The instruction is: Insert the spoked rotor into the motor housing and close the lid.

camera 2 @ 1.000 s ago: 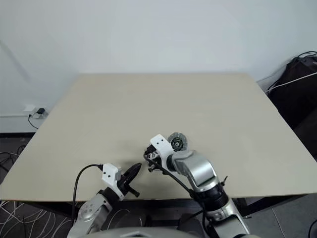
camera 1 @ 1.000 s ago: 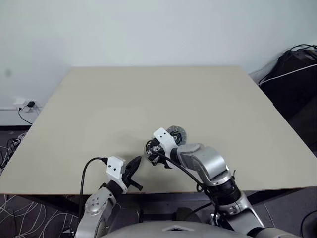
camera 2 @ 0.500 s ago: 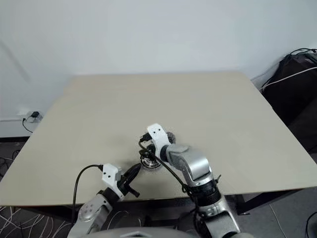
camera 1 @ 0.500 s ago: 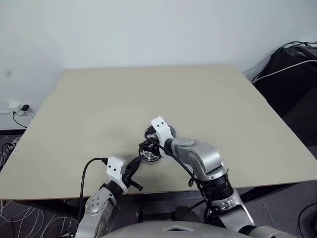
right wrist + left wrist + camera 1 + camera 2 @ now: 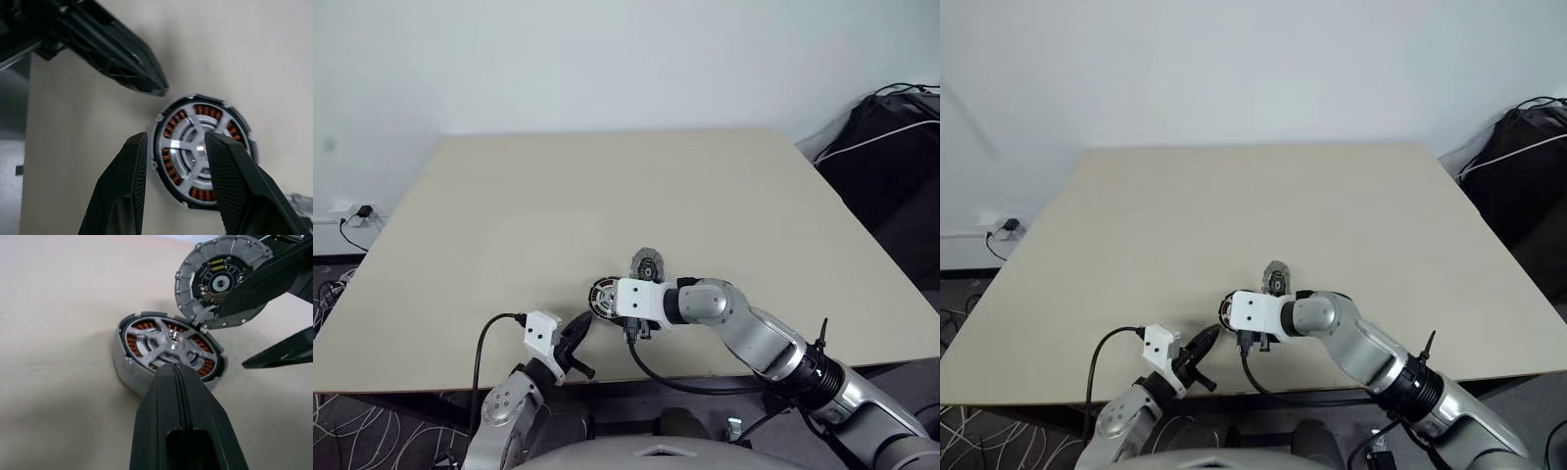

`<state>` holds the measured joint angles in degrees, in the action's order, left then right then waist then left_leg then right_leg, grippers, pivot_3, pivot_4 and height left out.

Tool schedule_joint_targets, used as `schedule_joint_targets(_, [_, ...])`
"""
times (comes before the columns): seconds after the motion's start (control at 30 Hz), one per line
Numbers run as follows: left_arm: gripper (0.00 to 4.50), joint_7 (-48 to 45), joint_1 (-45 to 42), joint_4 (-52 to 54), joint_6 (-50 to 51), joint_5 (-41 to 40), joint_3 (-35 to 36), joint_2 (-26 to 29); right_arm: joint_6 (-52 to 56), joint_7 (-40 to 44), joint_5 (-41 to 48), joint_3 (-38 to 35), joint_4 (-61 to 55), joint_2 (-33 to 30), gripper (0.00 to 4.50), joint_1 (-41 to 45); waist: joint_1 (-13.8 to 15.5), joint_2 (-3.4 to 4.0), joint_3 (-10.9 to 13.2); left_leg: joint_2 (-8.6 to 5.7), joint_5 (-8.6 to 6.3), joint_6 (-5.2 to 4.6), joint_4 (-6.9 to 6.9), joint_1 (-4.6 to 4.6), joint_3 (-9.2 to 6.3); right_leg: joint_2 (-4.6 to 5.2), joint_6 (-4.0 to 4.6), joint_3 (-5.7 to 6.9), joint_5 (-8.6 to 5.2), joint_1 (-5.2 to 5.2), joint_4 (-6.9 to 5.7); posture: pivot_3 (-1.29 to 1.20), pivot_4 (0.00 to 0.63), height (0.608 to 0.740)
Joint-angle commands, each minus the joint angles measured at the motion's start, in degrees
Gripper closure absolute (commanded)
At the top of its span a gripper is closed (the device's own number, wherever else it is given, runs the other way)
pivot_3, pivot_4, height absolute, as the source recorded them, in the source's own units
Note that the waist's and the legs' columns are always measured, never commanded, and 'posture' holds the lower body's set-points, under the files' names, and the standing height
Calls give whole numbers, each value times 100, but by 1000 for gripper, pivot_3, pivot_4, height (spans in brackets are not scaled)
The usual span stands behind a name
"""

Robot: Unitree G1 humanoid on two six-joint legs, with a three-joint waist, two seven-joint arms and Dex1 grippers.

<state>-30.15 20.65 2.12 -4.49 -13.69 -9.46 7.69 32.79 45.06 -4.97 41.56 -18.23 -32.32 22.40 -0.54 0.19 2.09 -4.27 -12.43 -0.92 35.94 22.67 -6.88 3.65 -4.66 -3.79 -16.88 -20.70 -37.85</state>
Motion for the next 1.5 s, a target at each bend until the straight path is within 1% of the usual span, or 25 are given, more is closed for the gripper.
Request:
schedule_joint_targets(0.03, [4500,-68,-60,-15,-180,-63,59,-3,-157,131,-259,100,5,20,2504,51,11,-1,0,0,0,0,0,0,0,0,1,0,1,0,0,0,0,740])
schedule_joint_targets(0.23, [4500,-64,-66,-47,-222,-86,60,-3,-218,196,-542,182,275,136,2504,3,15,-1,-1,0,0,0,0,0,-1,0,8,0,4,0,-2,0,0,740])
schedule_joint_targets(0.57, [4500,-61,-74,-75,-249,-103,58,-17,-275,223,-758,58,819,274,2504,-25,9,-2,-2,-1,0,0,1,-1,-1,-2,20,1,13,0,-2,0,0,740])
schedule_joint_targets(0.67, [4500,-58,-74,-85,-261,-104,55,-31,-293,233,-782,23,895,315,3122,-45,7,-3,-3,0,0,0,2,-3,-1,-3,19,1,13,2,-4,0,0,740])
schedule_joint_targets(0.77, [4500,-55,-66,-91,-269,-100,57,-49,-287,243,-800,-31,902,363,4105,-77,8,-7,-7,0,0,0,3,-6,-1,-4,19,1,13,5,-3,0,0,740])
schedule_joint_targets(0.8, [4500,-53,-65,-95,-272,-97,58,-55,-286,244,-808,-50,900,376,4351,-86,9,-9,-8,1,0,0,4,-8,-2,-5,18,2,12,6,-4,0,0,740])
schedule_joint_targets(0.83, [4500,-51,-64,-99,-275,-95,60,-60,-285,251,-818,-65,895,385,4398,-93,10,-8,-8,1,0,0,4,-7,-4,-5,17,4,12,7,-3,0,0,740])
schedule_joint_targets(1.07, [4500,-62,-77,-149,-305,-90,57,-90,-162,303,-816,-186,789,350,4401,-147,12,-8,-9,0,1,0,5,-8,-3,-4,16,3,12,8,-4,0,0,740])
schedule_joint_targets(1.27, [4500,-99,-93,-199,-317,-101,46,-83,588,509,-628,-401,409,305,4401,-165,71,-8,-9,-2,0,0,5,-6,-3,-2,18,3,13,8,-2,0,0,740])
schedule_joint_targets(1.4, [4500,-144,-113,-255,-327,-104,28,-97,884,602,-531,-498,275,264,4401,-85,121,-8,-9,-2,0,0,5,-5,-3,0,20,3,12,7,-1,0,0,740])
schedule_joint_targets(1.5, [4500,-163,-122,-293,-341,-95,26,-113,1046,555,-429,-606,276,360,4401,-60,144,-9,-9,-2,0,0,5,-4,-3,0,20,4,12,6,0,0,0,740])
